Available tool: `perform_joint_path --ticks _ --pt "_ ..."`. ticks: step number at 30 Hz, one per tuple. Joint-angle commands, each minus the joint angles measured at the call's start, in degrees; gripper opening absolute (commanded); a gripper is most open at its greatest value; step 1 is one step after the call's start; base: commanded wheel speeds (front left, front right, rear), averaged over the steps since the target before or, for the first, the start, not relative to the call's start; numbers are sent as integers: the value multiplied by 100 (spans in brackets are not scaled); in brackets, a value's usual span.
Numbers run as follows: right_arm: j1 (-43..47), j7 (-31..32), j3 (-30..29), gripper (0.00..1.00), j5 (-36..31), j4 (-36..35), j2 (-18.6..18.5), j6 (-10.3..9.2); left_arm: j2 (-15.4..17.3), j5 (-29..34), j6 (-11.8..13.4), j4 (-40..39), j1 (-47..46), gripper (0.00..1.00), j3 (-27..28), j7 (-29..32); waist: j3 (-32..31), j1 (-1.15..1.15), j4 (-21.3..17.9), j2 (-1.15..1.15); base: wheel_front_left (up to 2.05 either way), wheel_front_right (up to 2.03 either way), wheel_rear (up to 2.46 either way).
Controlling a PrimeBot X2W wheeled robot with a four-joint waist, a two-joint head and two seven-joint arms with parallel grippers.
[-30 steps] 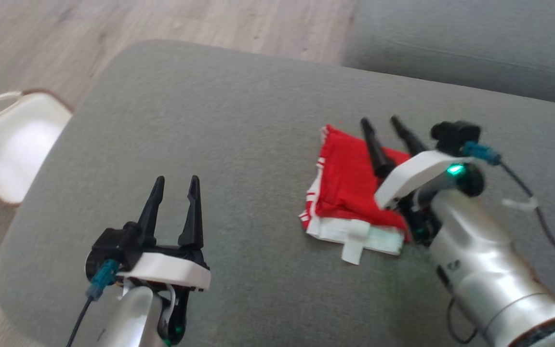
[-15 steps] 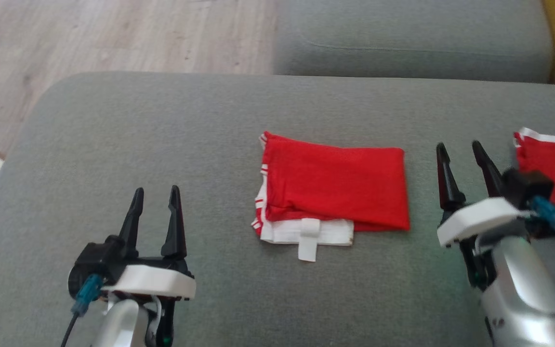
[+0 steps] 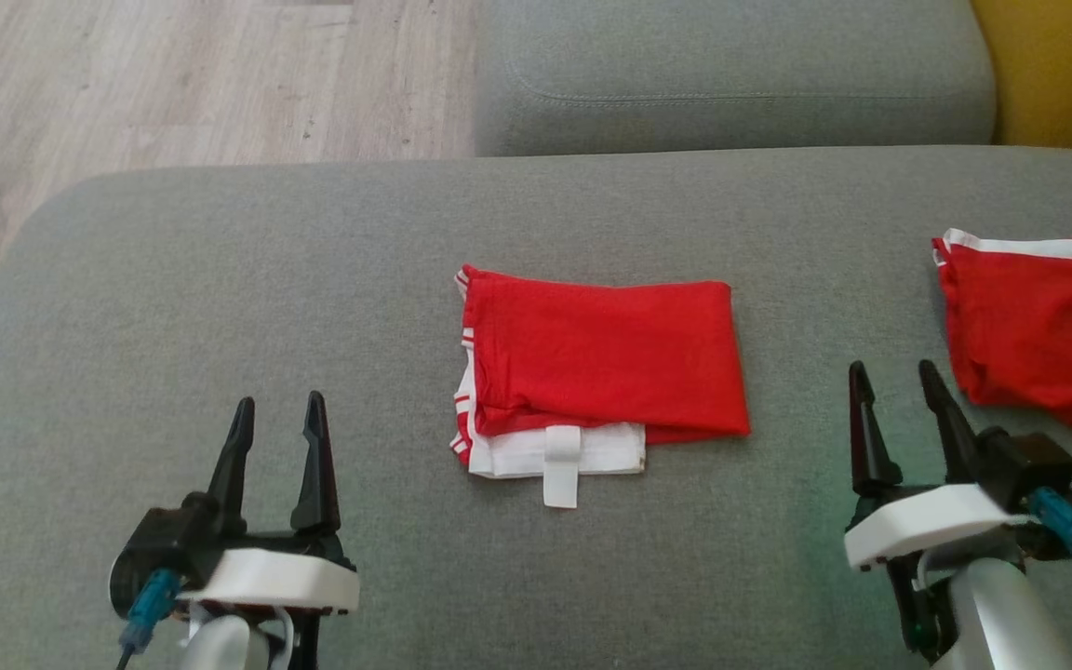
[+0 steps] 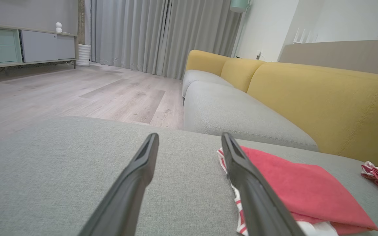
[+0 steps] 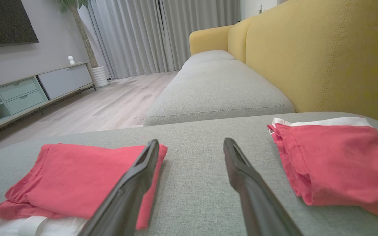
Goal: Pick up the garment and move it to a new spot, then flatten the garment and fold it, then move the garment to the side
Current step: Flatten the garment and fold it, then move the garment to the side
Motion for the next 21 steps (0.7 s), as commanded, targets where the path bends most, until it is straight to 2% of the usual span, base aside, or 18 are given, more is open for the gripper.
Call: perform_joint_path --ticks 1,13,21 --pt "-117 0 190 100 63 -249 17 -4 43 17 -24 -205 -150 100 212 -30 -2 0 -21 0 0 0 0" --pt "-103 177 228 100 99 -478 20 -4 43 -54 -13 -182 -288 100 31 -30 196 0 73 0 0 0 0" --pt "-563 483 413 100 120 -80 20 -4 43 -109 -37 -62 -562 100 -253 -30 554 0 324 0 0 0 0"
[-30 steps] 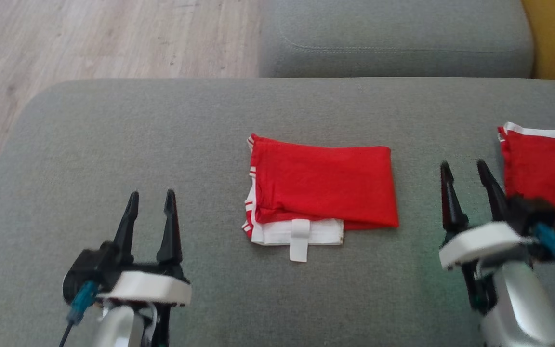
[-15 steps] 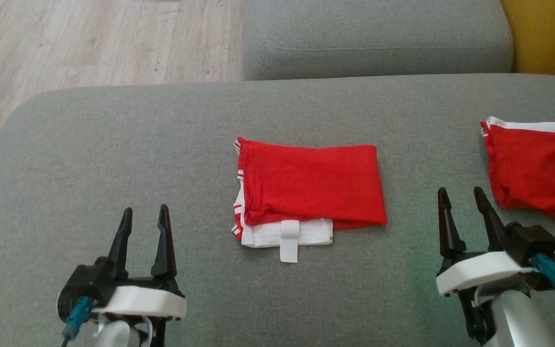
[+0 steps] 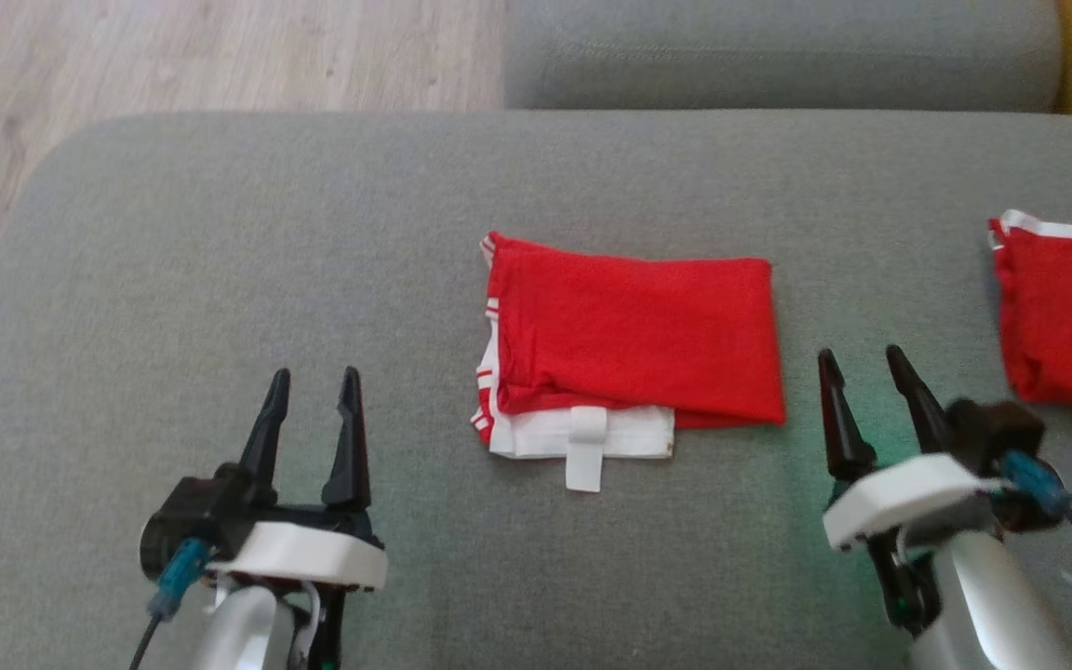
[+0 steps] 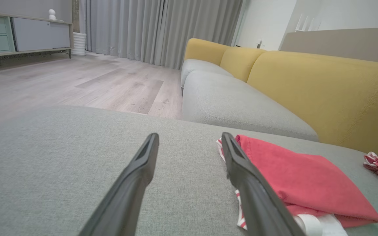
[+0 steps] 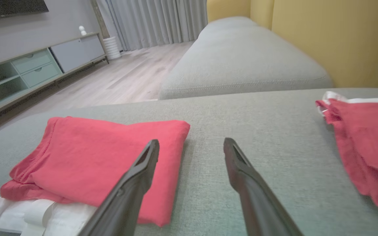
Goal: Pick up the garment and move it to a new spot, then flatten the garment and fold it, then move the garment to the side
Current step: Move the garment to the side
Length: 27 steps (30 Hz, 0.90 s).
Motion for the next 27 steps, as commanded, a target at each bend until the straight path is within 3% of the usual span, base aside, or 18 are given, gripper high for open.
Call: perform_joint_path --ticks 1,7,17,18,19,20,27 --pt "-308 15 156 100 30 -149 0 -4 44 -38 -35 -155 -247 100 136 -30 95 0 77 0 0 0 0" --pt "-880 515 380 100 451 692 0 -4 44 -45 -62 31 -492 100 -173 -30 369 0 311 0 0 0 0" --pt "-1752 603 678 100 783 2309 0 -4 44 -124 -42 97 -763 100 -485 -30 546 0 620 0 0 0 0" --pt "-1802 567 721 86 777 2419 0 -4 44 -127 -35 98 -768 100 -500 -30 541 0 629 0 0 0 0" --pt "-1847 520 757 29 766 2521 0 -4 44 -126 -27 99 -770 100 -512 -30 533 0 631 0 0 0 0" --pt "-1889 464 799 0 756 2608 0 -4 44 -124 -19 99 -768 100 -519 -30 525 0 627 0 0 0 0" --pt "-2178 -70 1021 0 283 3044 0 -4 43 -89 -5 112 -739 100 -498 -30 389 0 389 0 0 0 0"
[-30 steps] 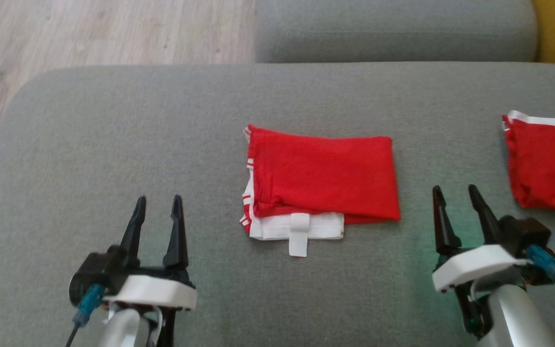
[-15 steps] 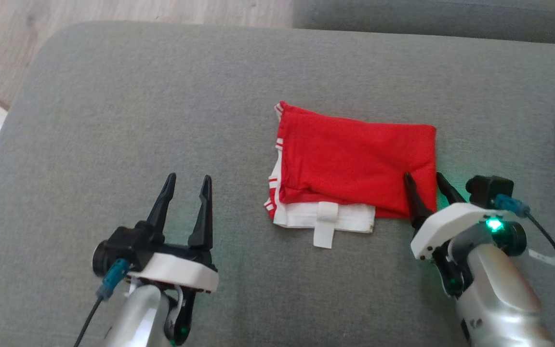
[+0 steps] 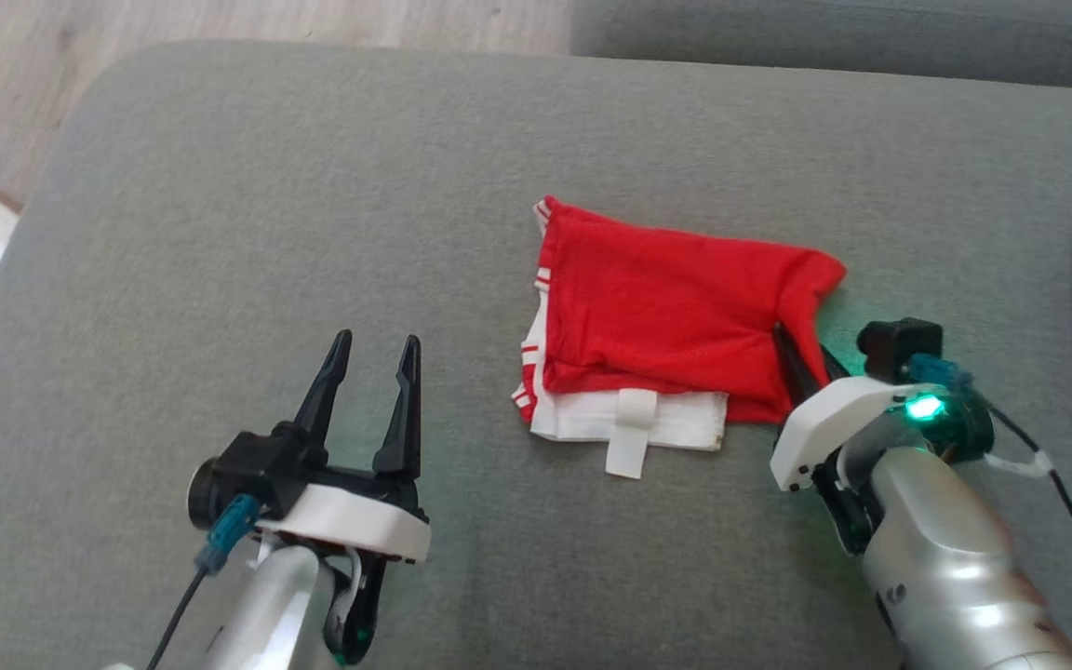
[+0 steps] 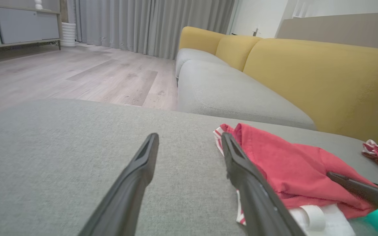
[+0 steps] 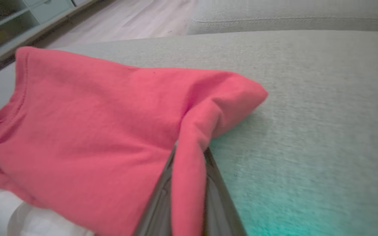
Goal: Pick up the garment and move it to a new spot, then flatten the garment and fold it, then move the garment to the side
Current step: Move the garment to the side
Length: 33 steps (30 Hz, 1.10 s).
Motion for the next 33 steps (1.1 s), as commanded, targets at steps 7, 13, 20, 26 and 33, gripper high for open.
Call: perform_joint_path --ticks 7,13,20,26,33 --pt "-348 -332 406 0 -836 -16 -44 -4 45 90 24 -200 -107 100 136 -30 -292 0 -684 0 0 0 0" --pt "-577 -362 759 0 -1154 -378 -609 -4 45 77 41 -285 -184 100 -17 -30 -218 0 -1259 0 0 0 0" --pt "-985 -122 931 0 -1200 -977 -1411 -4 44 76 74 -428 -498 100 -165 -30 158 0 -1781 0 0 0 0" --pt "-1298 254 798 0 -1072 -1401 -2238 -4 44 108 57 -517 -868 100 -301 -30 594 0 -2036 0 0 0 0" --pt "-1368 493 322 0 -989 -1329 -2833 -4 44 155 13 -541 -1108 100 -383 -30 958 0 -2058 0 0 0 0"
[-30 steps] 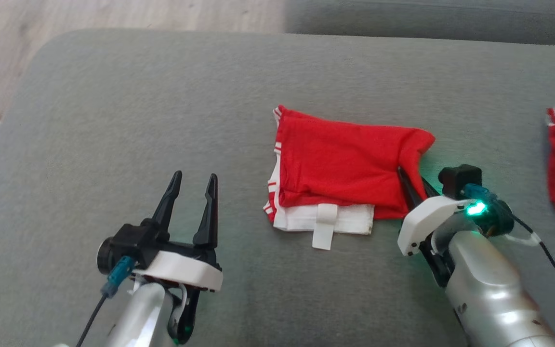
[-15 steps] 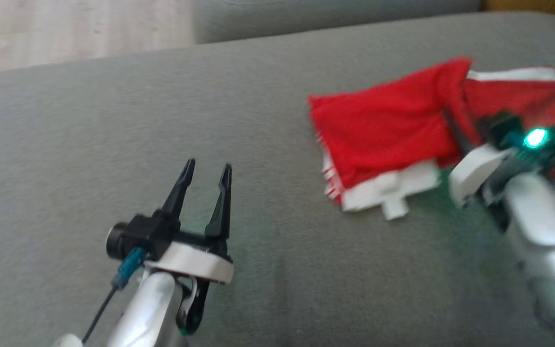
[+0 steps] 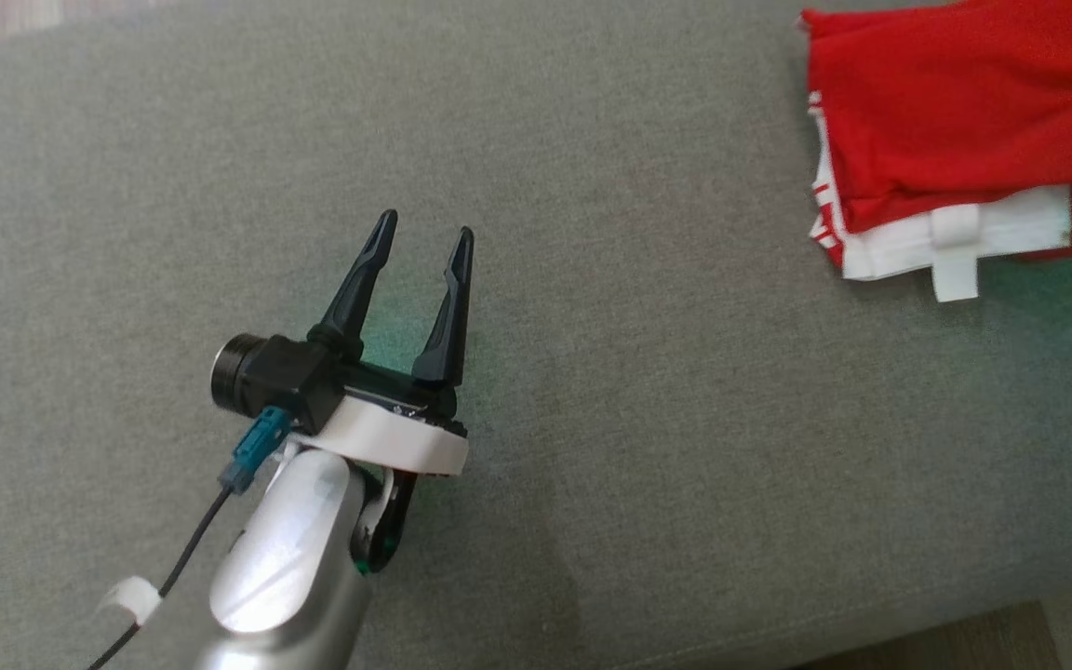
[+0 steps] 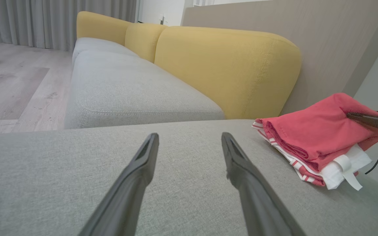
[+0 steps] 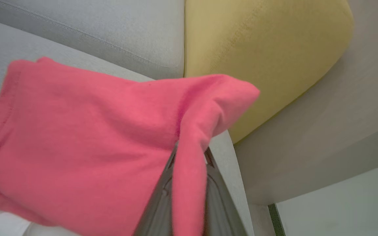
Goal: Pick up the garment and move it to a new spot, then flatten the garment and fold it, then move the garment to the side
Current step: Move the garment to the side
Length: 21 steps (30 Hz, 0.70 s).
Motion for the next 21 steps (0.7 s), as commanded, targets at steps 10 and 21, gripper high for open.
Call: perform_joint_path --ticks 10,21 --pt "-194 -23 -568 0 -207 130 -155 -4 51 115 -99 -136 -302 100 234 -29 363 -1 139 0 0 0 0" --pt "-214 -170 -924 100 -556 332 122 -4 51 147 -145 -88 -222 100 470 -29 154 -1 211 0 0 0 0"
